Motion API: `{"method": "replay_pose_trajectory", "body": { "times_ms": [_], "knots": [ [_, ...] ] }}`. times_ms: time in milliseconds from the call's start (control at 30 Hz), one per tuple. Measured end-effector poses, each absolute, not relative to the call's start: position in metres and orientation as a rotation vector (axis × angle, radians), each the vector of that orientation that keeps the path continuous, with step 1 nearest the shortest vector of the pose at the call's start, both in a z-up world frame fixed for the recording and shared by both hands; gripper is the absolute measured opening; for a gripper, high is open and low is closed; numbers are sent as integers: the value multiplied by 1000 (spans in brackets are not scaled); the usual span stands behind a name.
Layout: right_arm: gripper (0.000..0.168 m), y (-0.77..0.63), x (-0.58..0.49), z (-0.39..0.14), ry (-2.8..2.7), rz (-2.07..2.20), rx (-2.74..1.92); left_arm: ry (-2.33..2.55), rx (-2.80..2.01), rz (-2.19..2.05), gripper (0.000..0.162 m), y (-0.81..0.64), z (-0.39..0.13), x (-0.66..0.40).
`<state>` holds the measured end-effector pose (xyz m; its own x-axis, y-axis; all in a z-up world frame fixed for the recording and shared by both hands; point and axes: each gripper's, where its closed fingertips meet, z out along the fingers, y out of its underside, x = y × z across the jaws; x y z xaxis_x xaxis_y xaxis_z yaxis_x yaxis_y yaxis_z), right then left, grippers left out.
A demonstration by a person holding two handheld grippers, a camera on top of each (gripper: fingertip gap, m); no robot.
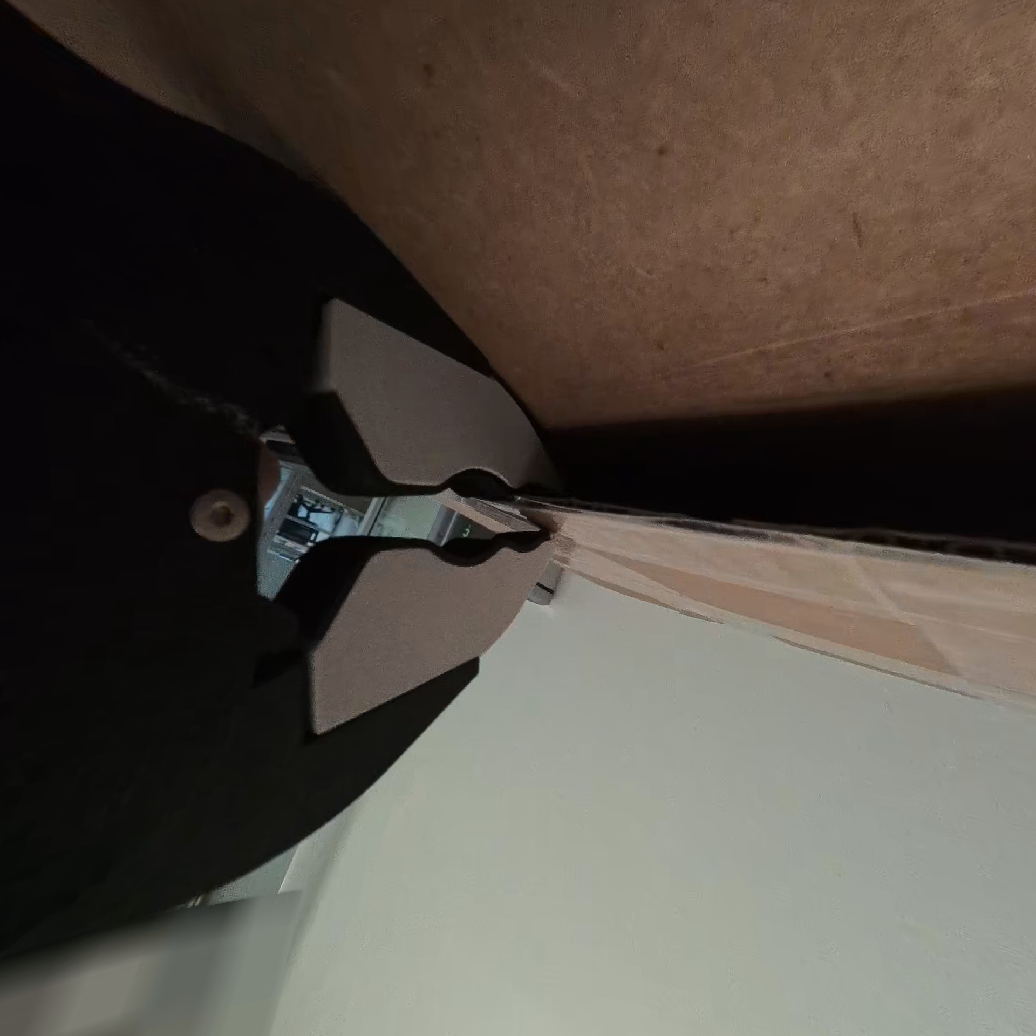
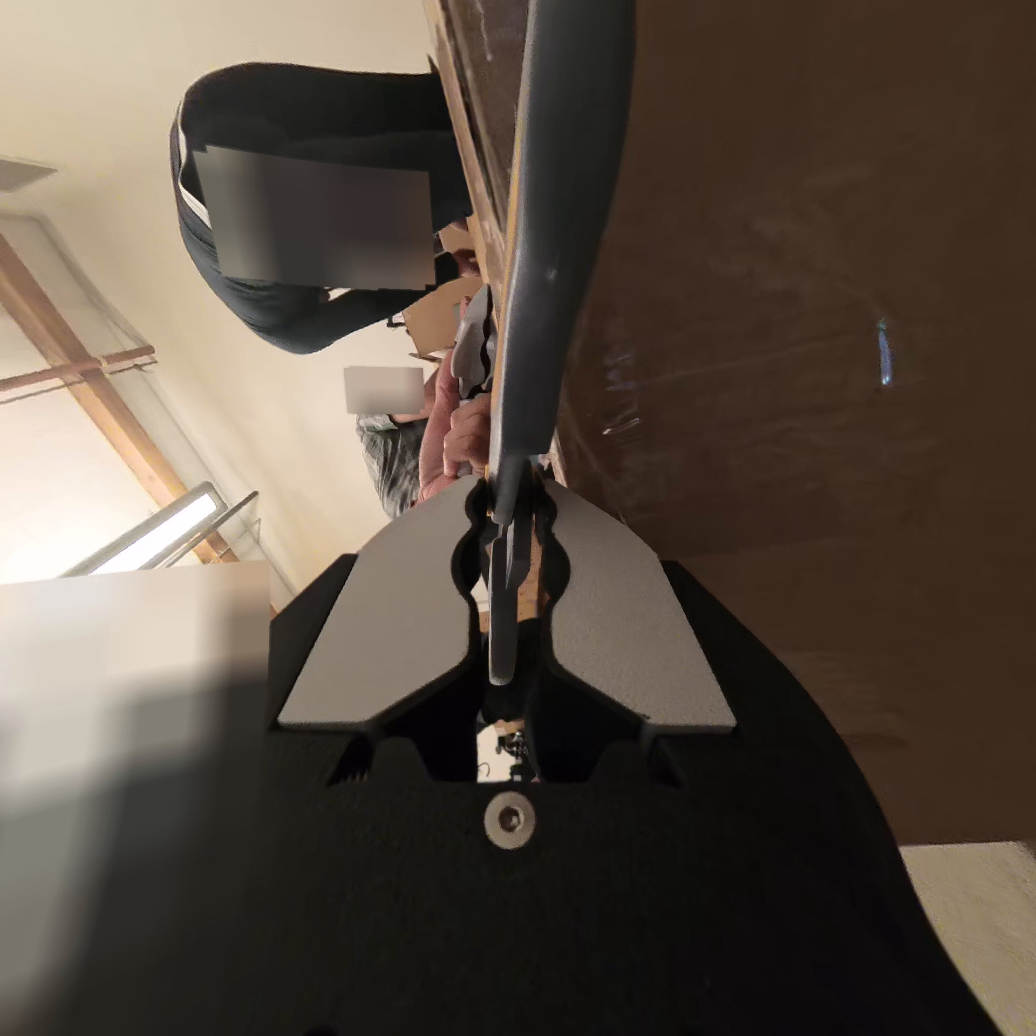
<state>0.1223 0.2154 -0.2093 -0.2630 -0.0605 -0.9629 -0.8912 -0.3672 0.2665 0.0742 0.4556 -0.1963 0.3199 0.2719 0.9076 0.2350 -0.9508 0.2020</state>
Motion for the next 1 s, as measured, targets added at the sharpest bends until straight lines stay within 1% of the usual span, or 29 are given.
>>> {"method": "replay_pose_trajectory", "body": {
  "times_ms": [433, 533, 700, 767, 833, 900, 1000],
  "knots": [
    [14, 193, 130, -214, 1151, 1604, -1516, 124, 2859, 1375, 12, 452, -202, 72],
    [14, 198, 134, -212, 1142, 1469, -1570, 96, 2858, 1375, 12, 451, -202, 72],
    [15, 211, 170, -207, 1405, 1129, -1253, 188, 2800, 1454, 11, 451, -201, 73],
    [14, 215, 175, -211, 1439, 1033, -1206, 169, 2789, 1451, 11, 450, -200, 73],
    [14, 225, 168, -221, 1425, 1083, -1260, 150, 2723, 1486, 11, 449, -199, 73],
    [14, 237, 158, -224, 1332, 1282, -1340, 142, 2685, 1524, 10, 448, -199, 74],
    [14, 246, 172, -228, 1169, 1434, -1536, 170, 2657, 1584, 9, 449, -199, 74]
  ]
}}
